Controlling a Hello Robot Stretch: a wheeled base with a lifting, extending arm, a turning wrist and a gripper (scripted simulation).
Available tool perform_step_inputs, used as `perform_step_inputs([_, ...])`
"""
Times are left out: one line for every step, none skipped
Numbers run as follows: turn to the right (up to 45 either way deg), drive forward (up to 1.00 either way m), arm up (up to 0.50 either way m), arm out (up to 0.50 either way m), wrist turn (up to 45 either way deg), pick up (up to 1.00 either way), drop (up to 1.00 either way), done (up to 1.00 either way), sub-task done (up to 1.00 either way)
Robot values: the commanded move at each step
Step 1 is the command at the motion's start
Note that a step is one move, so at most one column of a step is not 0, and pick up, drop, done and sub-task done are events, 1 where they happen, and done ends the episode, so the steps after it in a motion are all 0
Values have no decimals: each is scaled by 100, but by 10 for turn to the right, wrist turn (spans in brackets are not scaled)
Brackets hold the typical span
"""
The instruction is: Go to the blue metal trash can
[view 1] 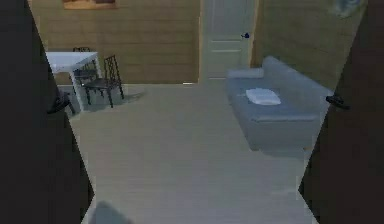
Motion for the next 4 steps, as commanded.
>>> perform_step_inputs([0,100,0,0,0,0,0,0,0])
perform_step_inputs([-30,0,0,0,0,0,0,0,0])
perform_step_inputs([0,50,0,0,0,0,0,0,0])
perform_step_inputs([-450,0,0,0,0,0,0,0,0])
